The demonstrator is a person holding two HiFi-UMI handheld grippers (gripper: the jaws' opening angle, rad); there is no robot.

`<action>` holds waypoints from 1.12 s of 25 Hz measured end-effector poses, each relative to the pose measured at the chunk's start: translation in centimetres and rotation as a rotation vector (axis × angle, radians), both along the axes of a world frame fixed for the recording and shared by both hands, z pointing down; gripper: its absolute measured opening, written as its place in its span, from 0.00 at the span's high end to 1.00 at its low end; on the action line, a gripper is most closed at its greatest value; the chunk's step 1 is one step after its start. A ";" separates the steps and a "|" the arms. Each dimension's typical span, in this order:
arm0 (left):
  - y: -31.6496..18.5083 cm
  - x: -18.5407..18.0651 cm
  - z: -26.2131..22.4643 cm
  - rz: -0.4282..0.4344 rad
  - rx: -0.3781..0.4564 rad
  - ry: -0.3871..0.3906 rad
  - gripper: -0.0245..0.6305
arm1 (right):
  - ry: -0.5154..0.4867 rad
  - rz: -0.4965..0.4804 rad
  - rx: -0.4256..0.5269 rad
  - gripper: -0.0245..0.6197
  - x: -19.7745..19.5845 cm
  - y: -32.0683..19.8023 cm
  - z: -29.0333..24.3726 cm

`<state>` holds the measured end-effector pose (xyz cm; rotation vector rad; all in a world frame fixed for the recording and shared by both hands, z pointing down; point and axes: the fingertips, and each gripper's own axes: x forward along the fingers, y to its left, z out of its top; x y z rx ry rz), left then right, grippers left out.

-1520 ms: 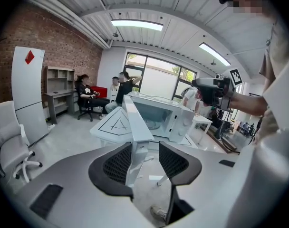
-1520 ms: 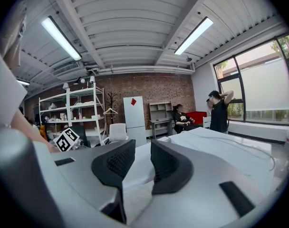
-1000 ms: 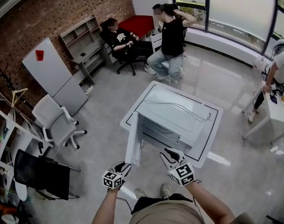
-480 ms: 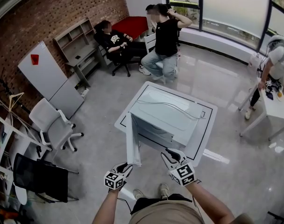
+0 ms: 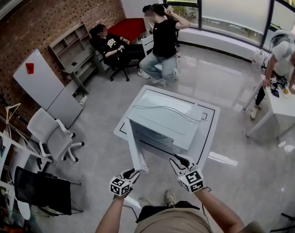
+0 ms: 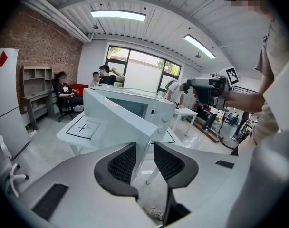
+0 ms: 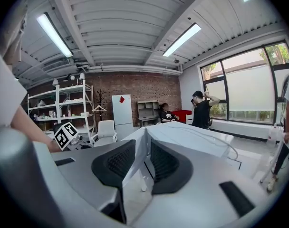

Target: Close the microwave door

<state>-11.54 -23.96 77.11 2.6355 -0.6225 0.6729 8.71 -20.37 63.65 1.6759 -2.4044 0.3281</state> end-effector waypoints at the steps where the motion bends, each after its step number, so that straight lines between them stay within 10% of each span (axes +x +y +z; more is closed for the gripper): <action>1: 0.1 0.5 0.1 0.012 0.000 -0.002 0.77 | 0.000 0.007 0.000 0.80 0.3 0.1 0.1; 28: -1.6 13.1 -0.5 0.239 0.014 -0.032 0.76 | -0.019 0.131 -0.007 0.80 5.8 -0.2 0.8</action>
